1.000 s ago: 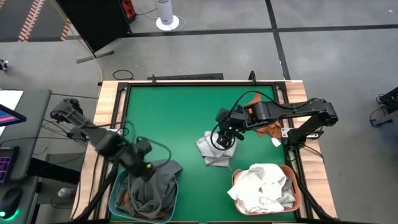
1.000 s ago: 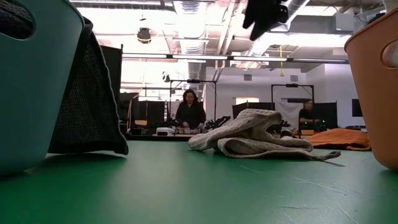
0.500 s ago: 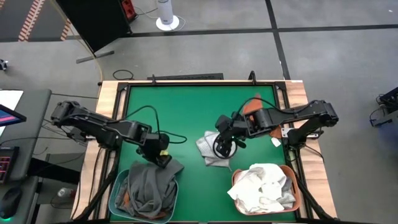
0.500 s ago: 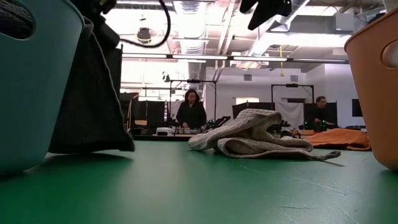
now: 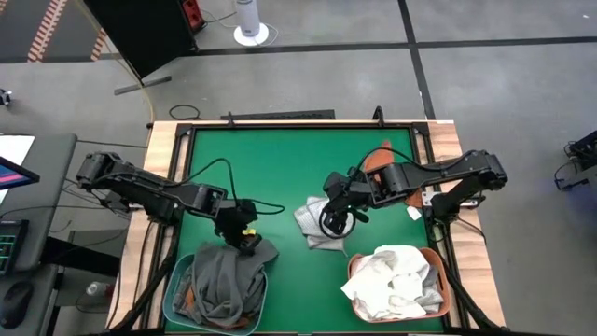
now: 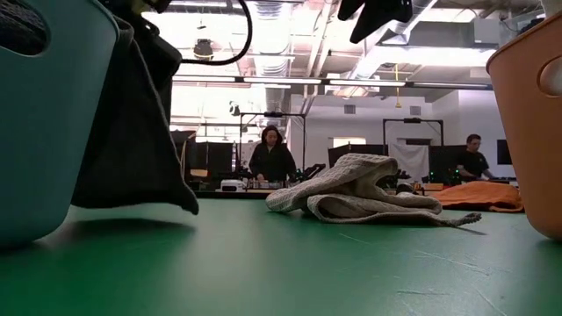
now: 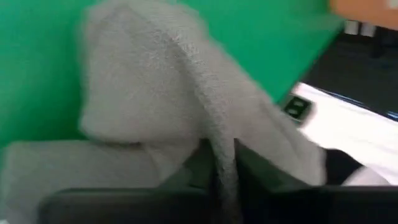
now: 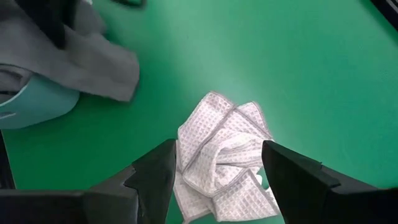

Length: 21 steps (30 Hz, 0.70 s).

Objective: Sort towels by color in basket
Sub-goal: Put the gray towel into the green bin

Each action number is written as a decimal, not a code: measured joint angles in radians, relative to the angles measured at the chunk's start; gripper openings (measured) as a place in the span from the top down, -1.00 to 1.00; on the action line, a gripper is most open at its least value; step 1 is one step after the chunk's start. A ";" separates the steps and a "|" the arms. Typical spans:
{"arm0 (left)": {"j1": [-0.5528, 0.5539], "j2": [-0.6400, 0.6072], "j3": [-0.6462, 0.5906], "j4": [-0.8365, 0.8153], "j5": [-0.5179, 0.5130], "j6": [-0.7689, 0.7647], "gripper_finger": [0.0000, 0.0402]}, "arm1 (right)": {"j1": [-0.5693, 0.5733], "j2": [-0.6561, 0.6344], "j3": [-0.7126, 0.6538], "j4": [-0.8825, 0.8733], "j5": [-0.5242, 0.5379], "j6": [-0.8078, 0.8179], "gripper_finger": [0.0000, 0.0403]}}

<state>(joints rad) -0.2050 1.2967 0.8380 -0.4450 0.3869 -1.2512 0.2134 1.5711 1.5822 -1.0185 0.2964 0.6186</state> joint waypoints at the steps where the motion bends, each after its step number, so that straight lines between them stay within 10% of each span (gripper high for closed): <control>1: 0.000 -0.011 0.008 0.006 0.003 0.006 0.85 | 0.000 0.000 0.000 -0.001 0.001 -0.005 -0.31; 10: -0.078 -0.186 0.107 0.015 0.076 0.133 0.98 | 0.001 0.000 0.000 -0.032 0.001 -0.013 -0.31; 21: -0.483 -0.111 0.111 -0.255 0.098 0.125 1.00 | 0.002 0.000 0.000 -0.046 0.001 -0.016 -0.31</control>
<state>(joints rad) -0.6881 1.1854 0.9493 -0.6999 0.4849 -1.1265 0.2155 1.5715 1.5822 -1.0643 0.2974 0.6028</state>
